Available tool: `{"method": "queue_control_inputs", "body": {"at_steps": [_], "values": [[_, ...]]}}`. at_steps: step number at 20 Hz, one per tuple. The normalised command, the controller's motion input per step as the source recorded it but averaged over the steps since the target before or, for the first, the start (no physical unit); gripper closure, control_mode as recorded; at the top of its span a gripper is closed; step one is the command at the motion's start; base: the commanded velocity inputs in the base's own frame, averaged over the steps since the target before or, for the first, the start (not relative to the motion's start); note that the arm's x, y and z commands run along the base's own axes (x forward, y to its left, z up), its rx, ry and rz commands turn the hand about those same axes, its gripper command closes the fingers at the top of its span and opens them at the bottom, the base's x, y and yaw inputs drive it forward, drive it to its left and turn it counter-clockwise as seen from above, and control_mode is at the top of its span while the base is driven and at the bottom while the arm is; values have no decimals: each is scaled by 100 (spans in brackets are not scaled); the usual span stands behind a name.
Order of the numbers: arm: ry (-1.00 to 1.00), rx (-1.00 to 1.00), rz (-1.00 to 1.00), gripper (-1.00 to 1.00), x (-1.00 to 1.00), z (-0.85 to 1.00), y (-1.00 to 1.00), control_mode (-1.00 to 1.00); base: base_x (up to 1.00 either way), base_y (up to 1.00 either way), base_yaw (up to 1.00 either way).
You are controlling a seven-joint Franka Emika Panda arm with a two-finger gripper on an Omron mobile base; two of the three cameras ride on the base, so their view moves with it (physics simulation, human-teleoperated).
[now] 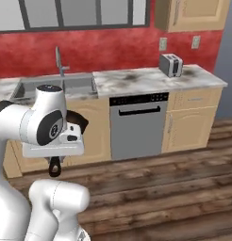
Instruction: Pick up the pan with the steak in it and place it on the dining table. Then place the steak on the plate.
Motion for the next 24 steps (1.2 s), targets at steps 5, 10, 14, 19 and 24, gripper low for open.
{"method": "queue_control_inputs", "body": {"at_steps": [5,10,14,19,24], "values": [[0,0,0,100,0,0,0,100,0,0,-50],[0,0,0,100,0,0,0,100,0,0,-50],[0,0,0,100,0,0,0,100,0,0,-50],[0,0,0,100,0,0,0,100,0,0,-50],[0,0,0,100,0,0,0,100,0,0,-50]]}}
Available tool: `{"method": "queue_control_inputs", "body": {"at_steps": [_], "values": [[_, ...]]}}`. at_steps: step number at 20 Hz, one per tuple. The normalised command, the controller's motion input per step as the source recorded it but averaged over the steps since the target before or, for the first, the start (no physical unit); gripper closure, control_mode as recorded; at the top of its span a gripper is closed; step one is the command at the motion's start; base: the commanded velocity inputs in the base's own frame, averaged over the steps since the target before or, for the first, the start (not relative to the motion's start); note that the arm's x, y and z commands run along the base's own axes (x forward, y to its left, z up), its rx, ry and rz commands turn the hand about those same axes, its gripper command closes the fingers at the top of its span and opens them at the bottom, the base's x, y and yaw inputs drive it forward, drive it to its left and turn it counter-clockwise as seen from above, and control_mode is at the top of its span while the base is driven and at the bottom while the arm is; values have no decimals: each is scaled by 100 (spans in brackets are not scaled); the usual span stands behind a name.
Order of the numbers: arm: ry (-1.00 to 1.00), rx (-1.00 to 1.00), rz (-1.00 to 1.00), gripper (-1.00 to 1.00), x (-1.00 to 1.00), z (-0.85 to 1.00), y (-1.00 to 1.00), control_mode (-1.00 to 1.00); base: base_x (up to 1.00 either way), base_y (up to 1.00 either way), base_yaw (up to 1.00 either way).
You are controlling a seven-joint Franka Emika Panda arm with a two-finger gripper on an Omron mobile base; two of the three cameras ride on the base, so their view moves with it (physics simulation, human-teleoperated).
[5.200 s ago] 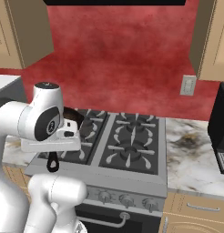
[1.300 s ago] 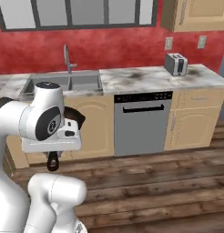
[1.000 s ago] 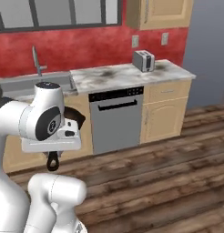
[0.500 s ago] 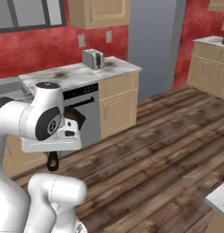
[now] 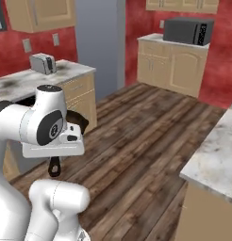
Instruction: Pick up the pan with the steak in it and place it on the dining table. Then place the steak on the plate.
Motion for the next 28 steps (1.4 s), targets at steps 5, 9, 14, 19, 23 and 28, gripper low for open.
{"method": "queue_control_inputs", "body": {"at_steps": [5,9,14,19,23,28], "values": [[0,0,0,100,0,0,0,100,0,-2,-50],[0,0,0,100,0,0,0,100,0,-9,-49],[0,0,0,100,0,0,0,100,1,-9,-32],[0,0,0,100,0,0,0,100,0,0,-3],[0,0,0,100,0,0,0,100,0,0,0],[0,0,0,100,0,0,0,100,0,-38,-7]]}}
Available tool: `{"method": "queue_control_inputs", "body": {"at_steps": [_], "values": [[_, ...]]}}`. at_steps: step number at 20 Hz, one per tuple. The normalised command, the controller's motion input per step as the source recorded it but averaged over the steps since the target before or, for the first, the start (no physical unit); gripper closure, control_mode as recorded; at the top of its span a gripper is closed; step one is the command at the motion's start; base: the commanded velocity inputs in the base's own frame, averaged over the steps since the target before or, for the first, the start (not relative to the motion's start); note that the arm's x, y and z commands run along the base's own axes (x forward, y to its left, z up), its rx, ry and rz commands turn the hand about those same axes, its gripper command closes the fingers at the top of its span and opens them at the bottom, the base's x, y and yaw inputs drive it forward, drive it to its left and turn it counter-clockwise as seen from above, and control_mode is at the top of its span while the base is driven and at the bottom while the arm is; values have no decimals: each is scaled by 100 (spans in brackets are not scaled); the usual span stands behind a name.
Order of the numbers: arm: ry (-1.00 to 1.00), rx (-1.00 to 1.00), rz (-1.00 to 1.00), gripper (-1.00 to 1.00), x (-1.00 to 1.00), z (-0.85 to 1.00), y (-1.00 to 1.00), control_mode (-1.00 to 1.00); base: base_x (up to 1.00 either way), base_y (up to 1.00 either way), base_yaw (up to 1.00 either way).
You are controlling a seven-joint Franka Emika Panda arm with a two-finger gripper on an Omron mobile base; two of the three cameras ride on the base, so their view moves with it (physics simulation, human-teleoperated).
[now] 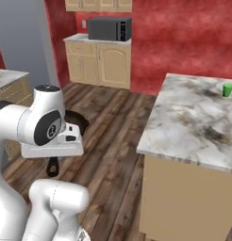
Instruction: Pick up the pan with the steak in it and place it on the dining table. Then place the steak on the plate.
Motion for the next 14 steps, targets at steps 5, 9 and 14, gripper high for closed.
{"method": "queue_control_inputs", "body": {"at_steps": [5,9,14], "values": [[0,0,0,100,0,0,0,100,3,-90,-18],[0,0,0,100,0,0,0,100,5,-100,-19],[0,0,0,100,0,0,0,100,7,-100,-18]]}}
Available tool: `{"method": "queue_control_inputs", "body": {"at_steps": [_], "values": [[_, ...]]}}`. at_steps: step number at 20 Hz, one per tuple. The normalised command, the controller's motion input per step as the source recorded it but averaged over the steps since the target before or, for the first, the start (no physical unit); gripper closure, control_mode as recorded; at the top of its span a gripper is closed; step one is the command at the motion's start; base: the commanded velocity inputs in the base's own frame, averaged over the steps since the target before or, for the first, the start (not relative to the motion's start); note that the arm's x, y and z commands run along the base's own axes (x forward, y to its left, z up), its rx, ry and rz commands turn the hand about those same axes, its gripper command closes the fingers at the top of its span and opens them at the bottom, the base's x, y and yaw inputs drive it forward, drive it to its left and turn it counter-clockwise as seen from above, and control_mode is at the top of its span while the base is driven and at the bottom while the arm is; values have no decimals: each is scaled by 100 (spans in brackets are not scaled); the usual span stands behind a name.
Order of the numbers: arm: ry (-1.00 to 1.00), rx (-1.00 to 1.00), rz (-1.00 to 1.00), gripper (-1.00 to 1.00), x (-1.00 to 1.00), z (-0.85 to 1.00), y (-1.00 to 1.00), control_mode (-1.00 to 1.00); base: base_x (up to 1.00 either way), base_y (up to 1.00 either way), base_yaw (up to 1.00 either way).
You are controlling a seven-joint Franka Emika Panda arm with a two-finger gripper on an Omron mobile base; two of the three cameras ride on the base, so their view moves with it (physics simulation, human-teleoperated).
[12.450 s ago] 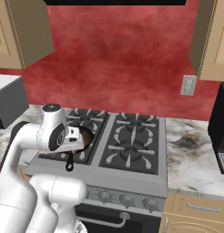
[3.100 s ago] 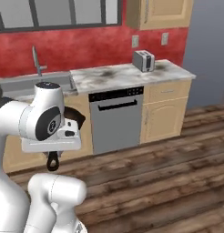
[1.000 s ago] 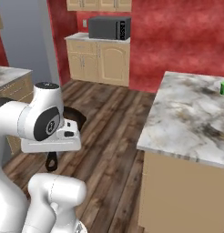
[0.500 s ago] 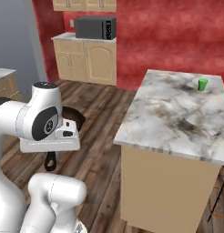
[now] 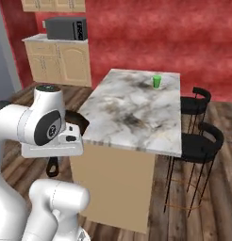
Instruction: Pick up the pan with the steak in it and place it on the dining table. Then place the steak on the plate.
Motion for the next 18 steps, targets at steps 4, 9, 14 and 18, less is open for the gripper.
{"method": "queue_control_inputs", "body": {"at_steps": [4,9,14,18], "values": [[0,0,0,100,0,0,0,100,5,-100,-18],[0,0,0,100,0,0,0,100,5,-100,-18],[0,0,0,100,0,0,0,100,6,-100,-18],[0,0,0,100,0,0,0,100,6,-100,-18]]}}
